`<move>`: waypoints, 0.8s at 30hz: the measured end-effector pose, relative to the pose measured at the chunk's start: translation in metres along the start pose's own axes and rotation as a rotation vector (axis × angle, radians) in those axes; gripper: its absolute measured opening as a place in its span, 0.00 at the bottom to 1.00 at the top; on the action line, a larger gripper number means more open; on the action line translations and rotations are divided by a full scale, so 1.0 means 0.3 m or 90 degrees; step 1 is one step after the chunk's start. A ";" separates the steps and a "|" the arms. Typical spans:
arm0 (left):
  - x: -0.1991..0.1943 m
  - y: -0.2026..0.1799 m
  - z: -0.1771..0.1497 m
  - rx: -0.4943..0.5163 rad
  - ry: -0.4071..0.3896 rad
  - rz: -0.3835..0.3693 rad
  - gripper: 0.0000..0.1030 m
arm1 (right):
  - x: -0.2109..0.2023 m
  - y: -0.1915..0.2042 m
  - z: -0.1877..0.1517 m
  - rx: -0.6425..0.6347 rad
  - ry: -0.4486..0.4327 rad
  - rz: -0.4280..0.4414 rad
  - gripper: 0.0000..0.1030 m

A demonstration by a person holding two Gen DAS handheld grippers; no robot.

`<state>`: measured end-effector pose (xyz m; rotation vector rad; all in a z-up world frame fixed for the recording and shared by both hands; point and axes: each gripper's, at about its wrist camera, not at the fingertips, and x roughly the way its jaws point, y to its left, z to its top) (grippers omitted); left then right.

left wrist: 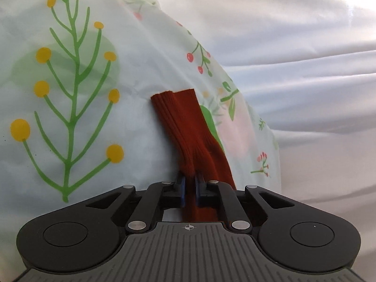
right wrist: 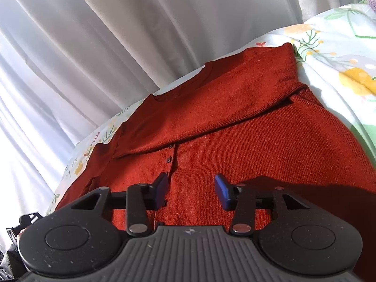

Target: Fold small clothes

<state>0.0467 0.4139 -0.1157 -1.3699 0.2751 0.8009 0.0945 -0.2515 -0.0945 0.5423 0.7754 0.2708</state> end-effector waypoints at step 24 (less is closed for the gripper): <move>-0.116 -0.567 -1.253 0.818 0.304 -0.289 0.67 | 0.006 -0.018 0.088 0.016 -0.030 0.009 0.39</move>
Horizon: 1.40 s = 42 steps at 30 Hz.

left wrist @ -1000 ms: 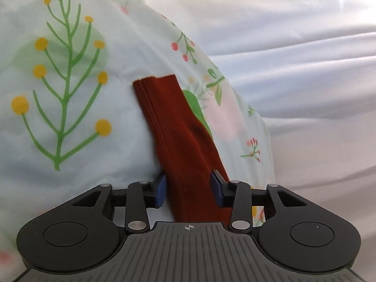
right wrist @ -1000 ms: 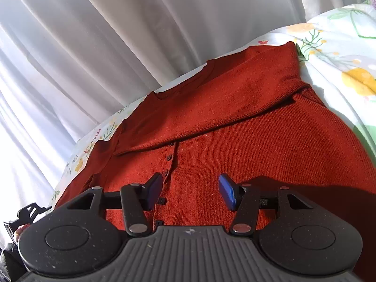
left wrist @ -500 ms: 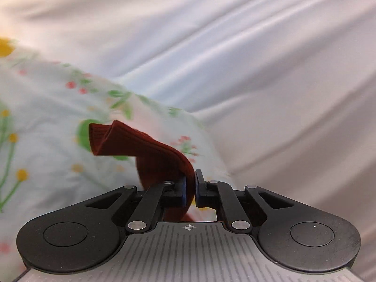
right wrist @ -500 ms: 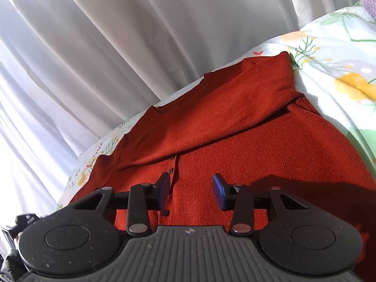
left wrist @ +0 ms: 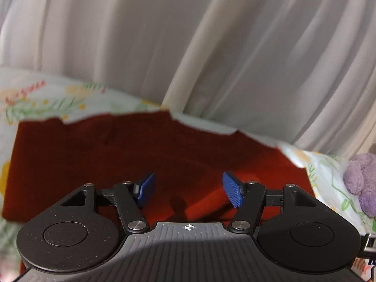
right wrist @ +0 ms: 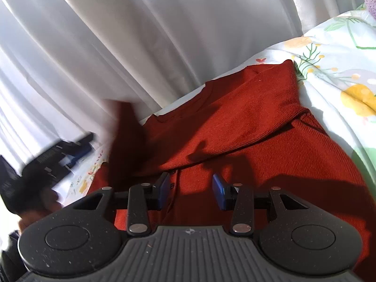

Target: Fold small clothes

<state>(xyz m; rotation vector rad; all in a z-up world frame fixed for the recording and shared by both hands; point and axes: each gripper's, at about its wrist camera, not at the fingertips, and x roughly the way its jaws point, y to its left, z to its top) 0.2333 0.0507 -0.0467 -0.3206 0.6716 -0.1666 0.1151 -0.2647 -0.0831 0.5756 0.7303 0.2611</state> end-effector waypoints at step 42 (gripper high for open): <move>-0.058 0.194 -0.044 -0.137 0.066 0.145 0.94 | 0.330 -0.049 0.217 -0.061 0.001 -0.078 0.40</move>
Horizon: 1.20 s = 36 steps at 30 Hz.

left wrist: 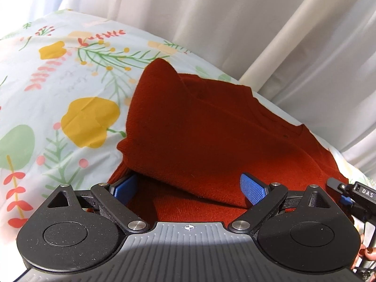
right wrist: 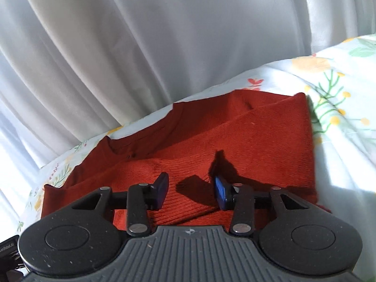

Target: Fold small clothes

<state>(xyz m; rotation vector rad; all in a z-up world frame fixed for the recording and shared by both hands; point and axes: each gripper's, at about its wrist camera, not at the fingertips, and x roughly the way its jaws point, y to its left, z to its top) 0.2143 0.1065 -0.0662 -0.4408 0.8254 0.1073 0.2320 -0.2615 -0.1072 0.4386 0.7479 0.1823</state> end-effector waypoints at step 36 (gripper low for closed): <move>0.211 -0.270 0.052 0.200 -0.040 -0.035 0.93 | 0.093 0.198 -0.052 -0.262 -0.026 -0.090 0.04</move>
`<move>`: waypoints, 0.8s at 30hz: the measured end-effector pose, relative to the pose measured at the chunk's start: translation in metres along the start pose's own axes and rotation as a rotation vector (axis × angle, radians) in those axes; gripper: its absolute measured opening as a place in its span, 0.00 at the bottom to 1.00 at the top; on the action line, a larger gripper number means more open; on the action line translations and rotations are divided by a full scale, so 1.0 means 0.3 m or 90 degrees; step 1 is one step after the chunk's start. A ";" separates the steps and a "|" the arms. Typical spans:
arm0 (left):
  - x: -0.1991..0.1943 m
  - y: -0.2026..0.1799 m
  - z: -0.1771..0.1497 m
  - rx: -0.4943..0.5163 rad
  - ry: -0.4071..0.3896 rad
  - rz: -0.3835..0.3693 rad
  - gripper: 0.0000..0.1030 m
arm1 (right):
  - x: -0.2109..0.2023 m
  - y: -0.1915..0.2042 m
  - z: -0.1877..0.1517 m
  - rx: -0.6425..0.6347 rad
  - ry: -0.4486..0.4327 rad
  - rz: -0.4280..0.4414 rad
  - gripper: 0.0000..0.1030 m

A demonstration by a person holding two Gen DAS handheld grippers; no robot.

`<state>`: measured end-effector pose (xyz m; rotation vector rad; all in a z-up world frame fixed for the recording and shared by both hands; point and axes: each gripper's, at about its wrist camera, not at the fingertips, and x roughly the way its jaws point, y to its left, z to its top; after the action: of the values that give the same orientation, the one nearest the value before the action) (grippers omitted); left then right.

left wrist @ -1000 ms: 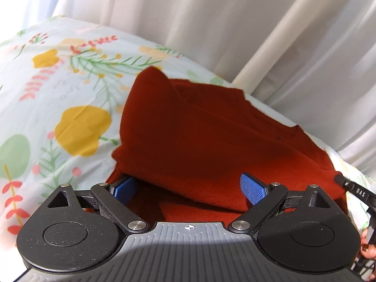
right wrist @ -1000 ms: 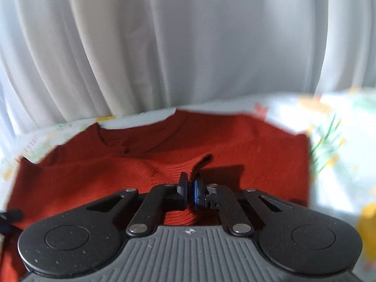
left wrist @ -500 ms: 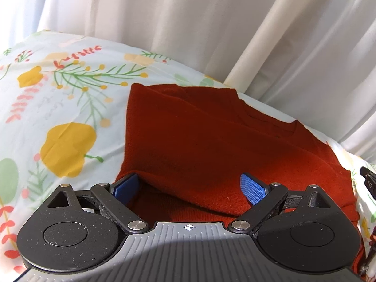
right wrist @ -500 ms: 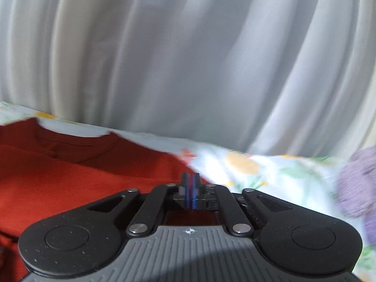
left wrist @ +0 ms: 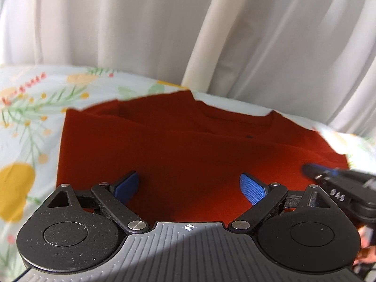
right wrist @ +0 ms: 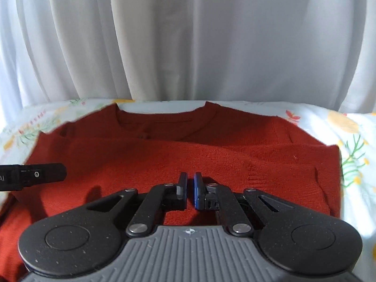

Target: Fold small clothes

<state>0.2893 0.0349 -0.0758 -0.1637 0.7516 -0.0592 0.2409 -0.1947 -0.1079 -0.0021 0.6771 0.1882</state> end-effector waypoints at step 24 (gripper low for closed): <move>-0.055 0.067 -0.059 -0.020 0.013 0.038 0.99 | -0.147 -0.044 -0.114 -0.018 -0.009 -0.064 0.15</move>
<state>0.2650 0.0542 -0.0808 -0.1699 0.7783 0.0077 0.1883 -0.2173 -0.1078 -0.0608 0.6581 0.1014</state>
